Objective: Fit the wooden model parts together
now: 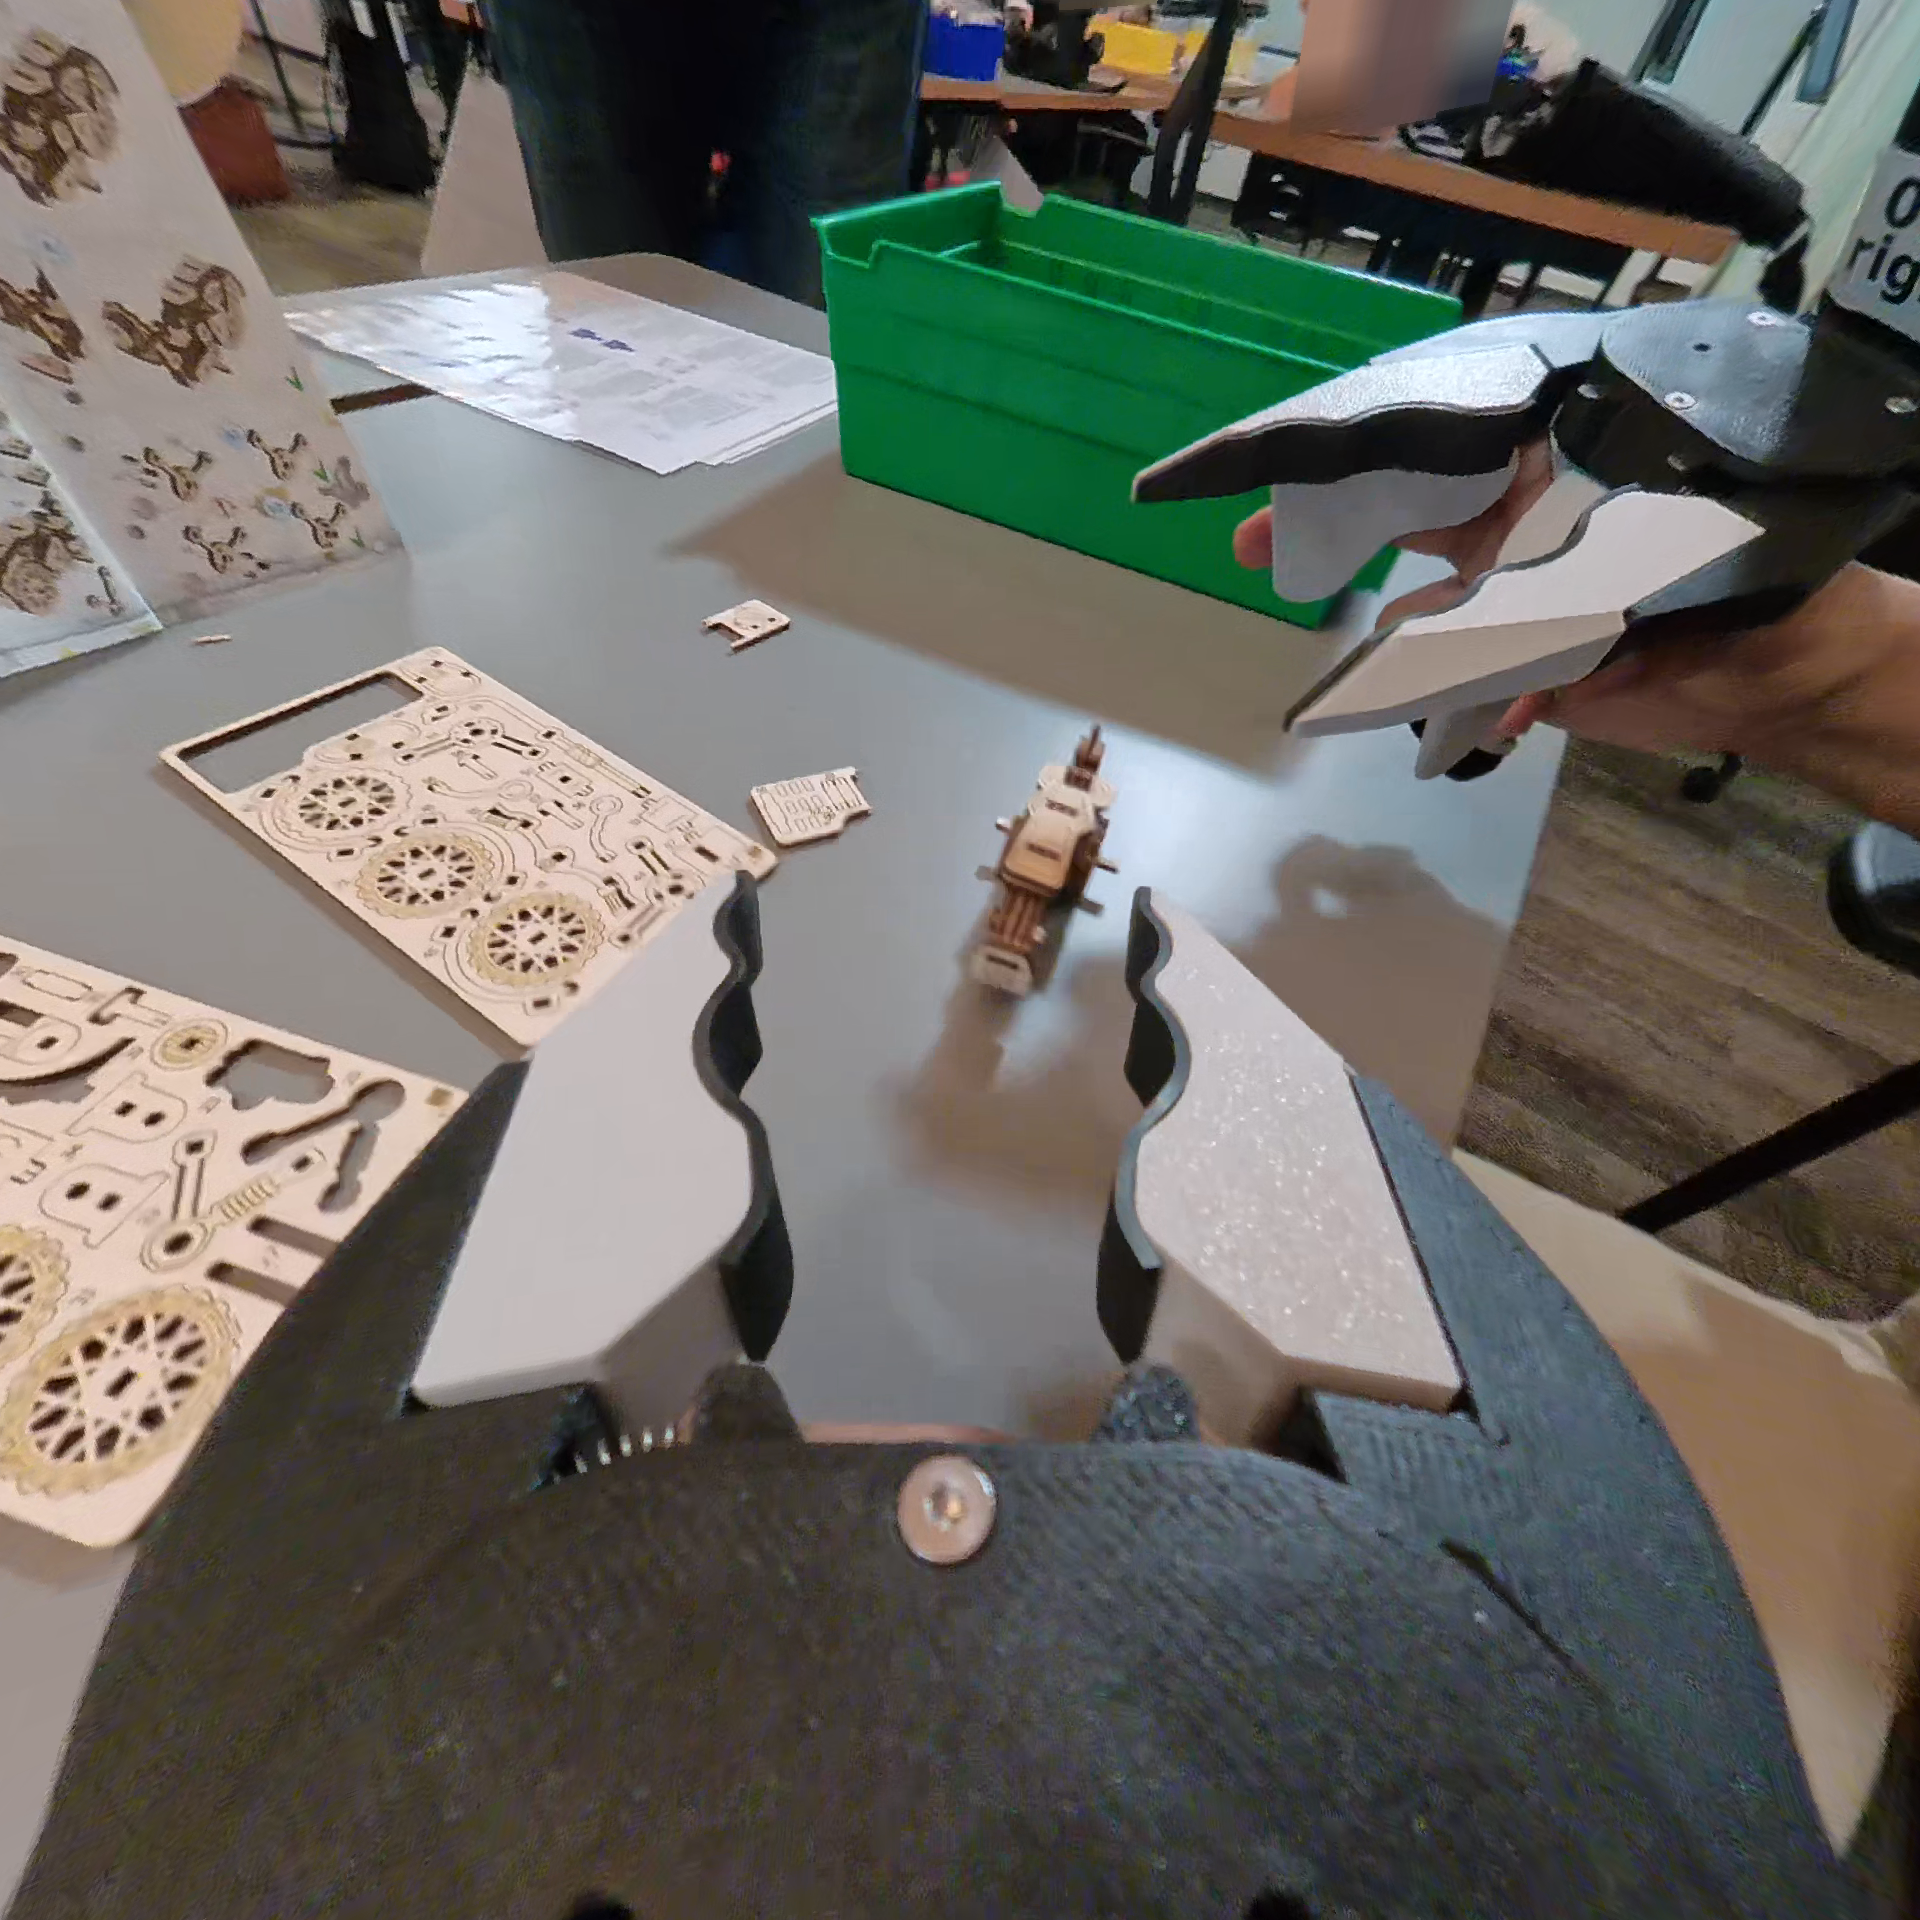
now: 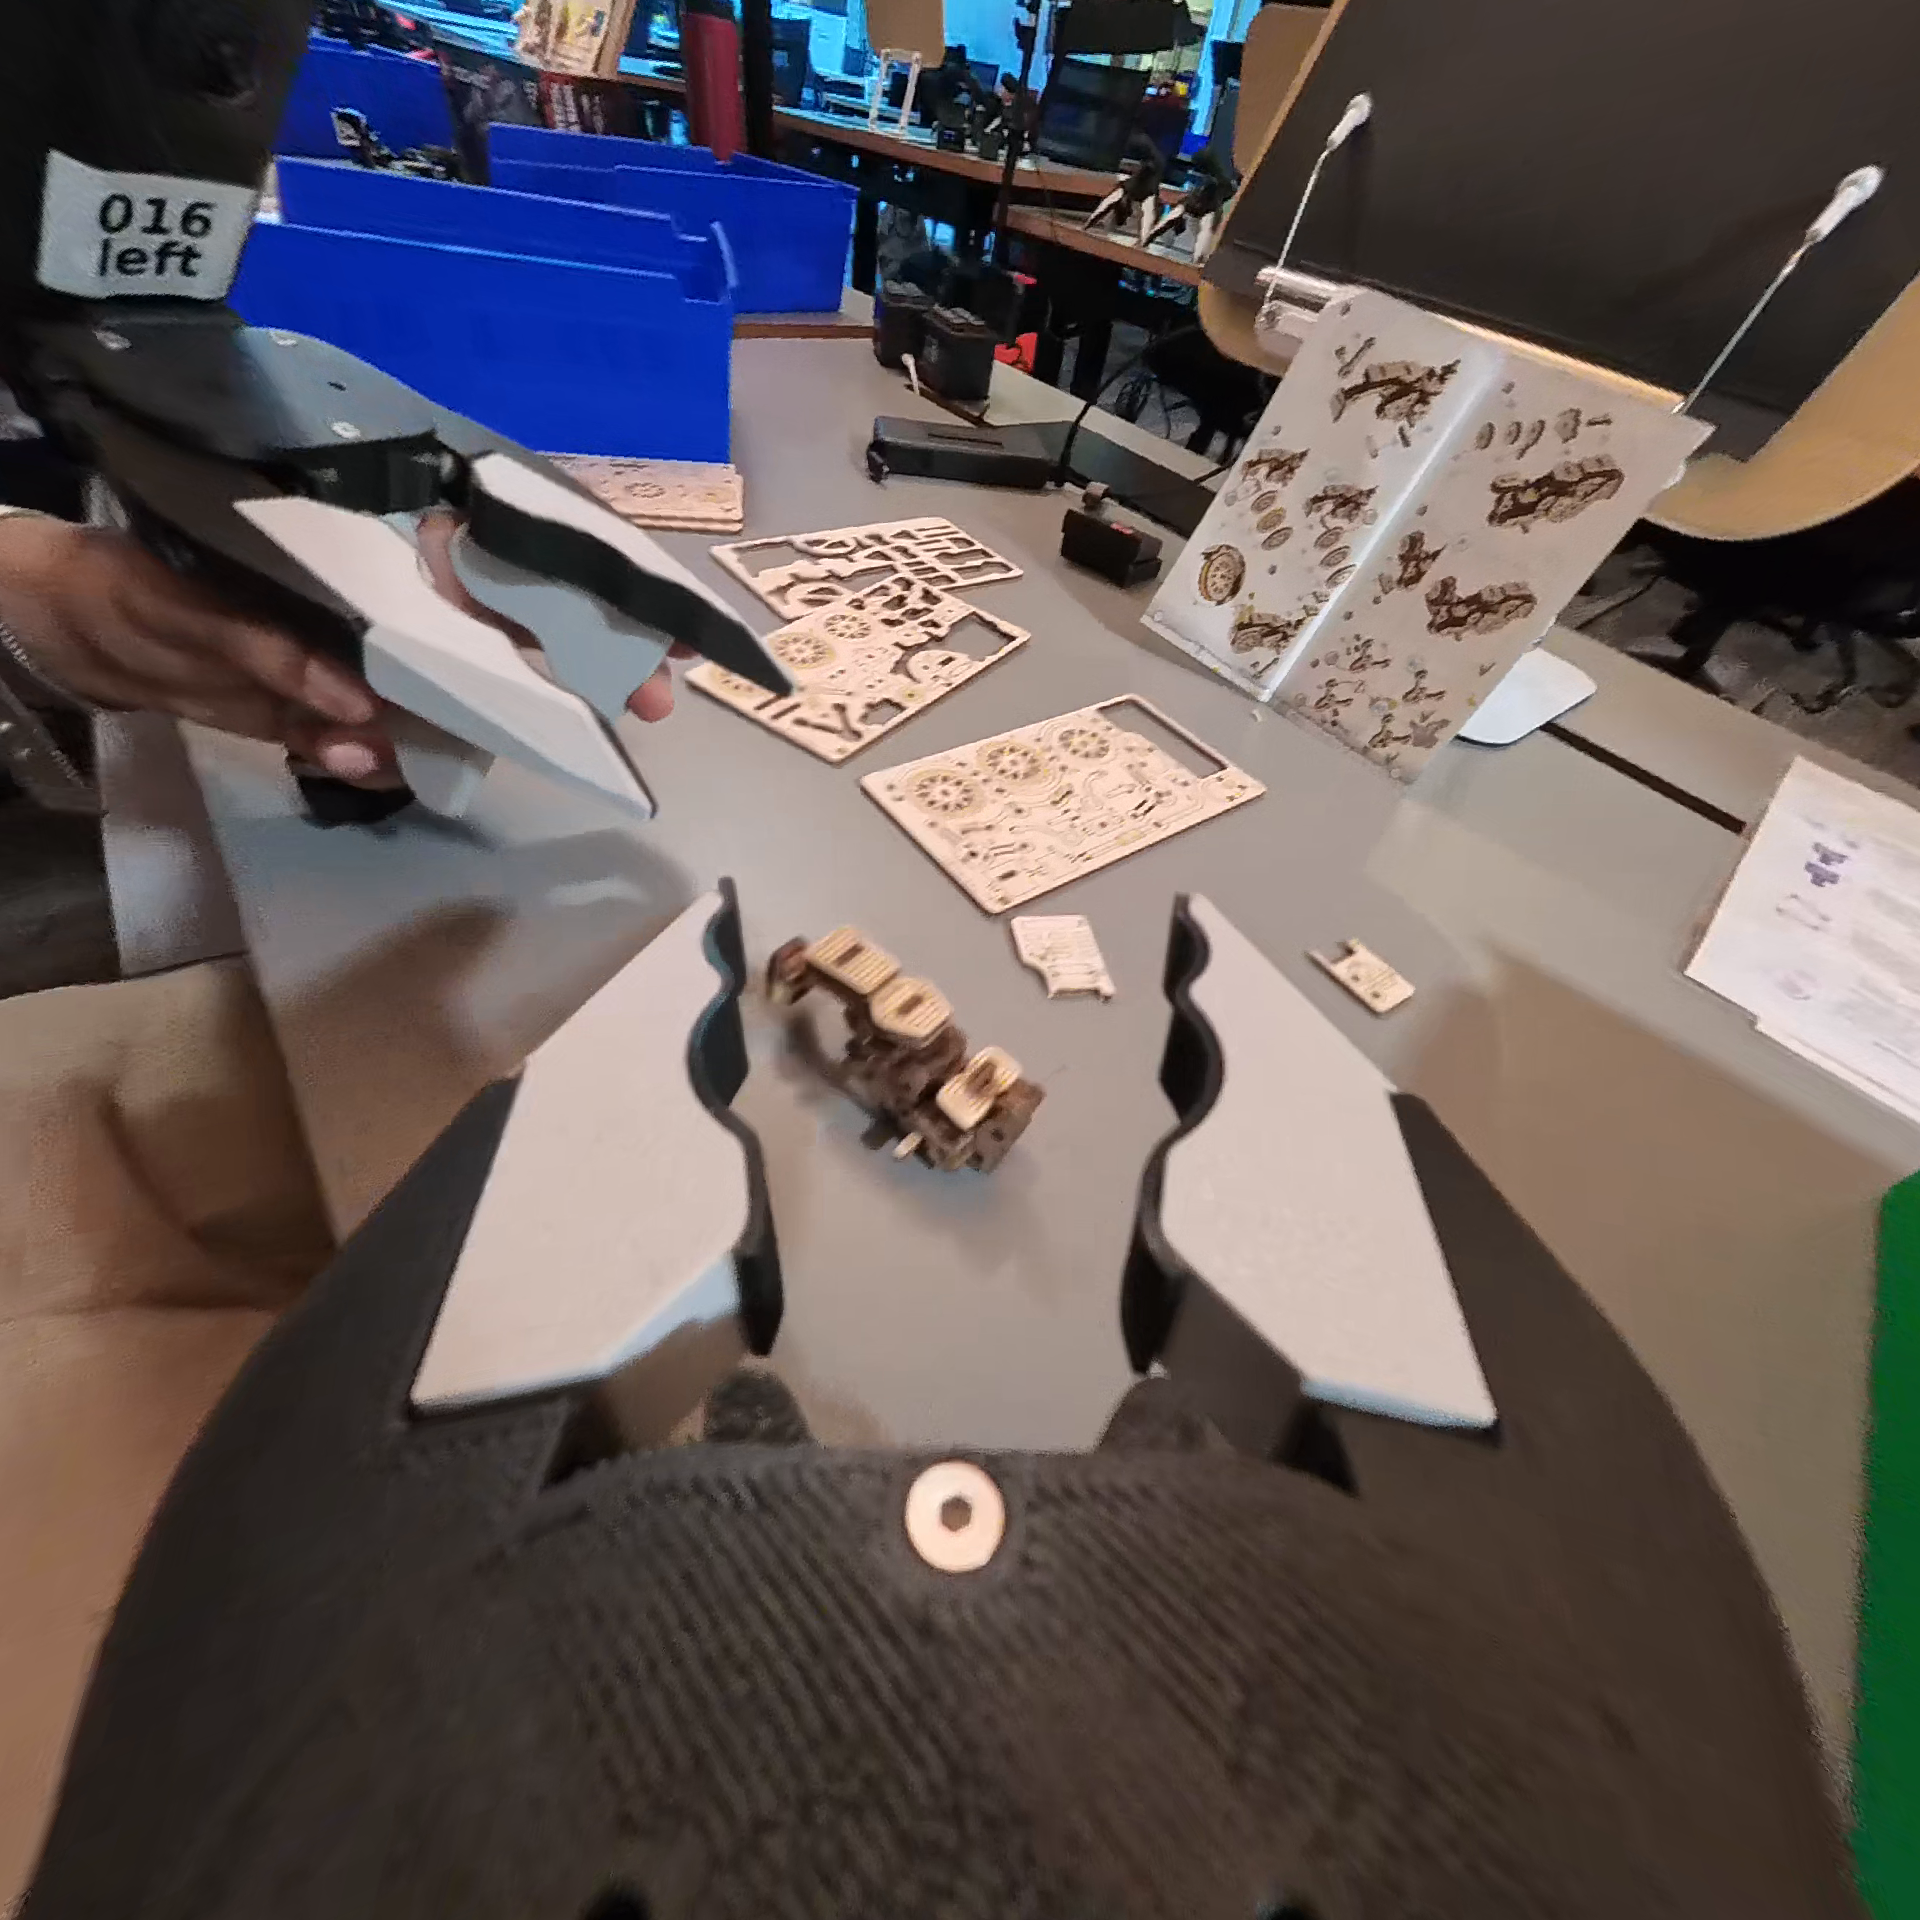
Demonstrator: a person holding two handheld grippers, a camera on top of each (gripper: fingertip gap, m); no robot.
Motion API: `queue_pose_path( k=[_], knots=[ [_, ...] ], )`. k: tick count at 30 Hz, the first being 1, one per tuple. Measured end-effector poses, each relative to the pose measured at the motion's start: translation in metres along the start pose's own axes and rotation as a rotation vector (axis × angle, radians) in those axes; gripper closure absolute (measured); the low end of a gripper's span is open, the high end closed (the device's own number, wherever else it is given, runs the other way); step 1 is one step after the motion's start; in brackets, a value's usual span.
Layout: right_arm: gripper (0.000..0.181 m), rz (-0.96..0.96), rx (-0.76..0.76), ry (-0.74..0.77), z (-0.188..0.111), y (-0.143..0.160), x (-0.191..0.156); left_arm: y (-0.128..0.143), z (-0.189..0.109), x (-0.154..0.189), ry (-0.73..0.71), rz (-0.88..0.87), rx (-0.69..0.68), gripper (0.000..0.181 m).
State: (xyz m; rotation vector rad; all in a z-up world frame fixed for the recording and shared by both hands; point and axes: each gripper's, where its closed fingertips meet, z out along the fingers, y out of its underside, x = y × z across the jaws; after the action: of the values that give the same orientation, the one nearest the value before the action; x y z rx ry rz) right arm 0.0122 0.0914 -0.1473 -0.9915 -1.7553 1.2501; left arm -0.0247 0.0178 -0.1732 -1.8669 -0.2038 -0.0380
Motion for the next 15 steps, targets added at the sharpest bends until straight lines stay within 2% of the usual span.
queue_pose_path(
  k=[3, 4, 7, 8, 11, 14, 15],
  knots=[
    [0.108, 0.031, 0.035, 0.002, 0.019, -0.013, 0.017, -0.029, 0.004, -0.016, -0.074, -0.028, 0.106, 0.123],
    [0.118, 0.044, 0.051, -0.008, 0.025, -0.016, 0.020, -0.035, 0.003, -0.019, -0.082, -0.047, 0.138, 0.125],
    [0.141, 0.041, 0.048, -0.014, 0.035, -0.008, 0.023, -0.030, -0.002, -0.024, -0.094, -0.099, 0.154, 0.128],
    [0.139, 0.019, 0.025, -0.021, 0.035, 0.000, 0.021, -0.026, -0.004, -0.025, -0.100, -0.105, 0.157, 0.134],
    [0.120, 0.025, -0.005, -0.027, 0.032, 0.015, 0.019, -0.016, -0.008, -0.041, -0.197, -0.079, 0.131, 0.146],
    [0.106, 0.128, 0.072, 0.051, 0.028, 0.003, 0.040, -0.018, -0.005, -0.057, -0.258, -0.137, 0.124, 0.149],
    [0.116, 0.185, 0.117, 0.091, 0.026, -0.006, 0.049, -0.022, -0.005, -0.057, -0.246, -0.175, 0.138, 0.149]
  ],
)
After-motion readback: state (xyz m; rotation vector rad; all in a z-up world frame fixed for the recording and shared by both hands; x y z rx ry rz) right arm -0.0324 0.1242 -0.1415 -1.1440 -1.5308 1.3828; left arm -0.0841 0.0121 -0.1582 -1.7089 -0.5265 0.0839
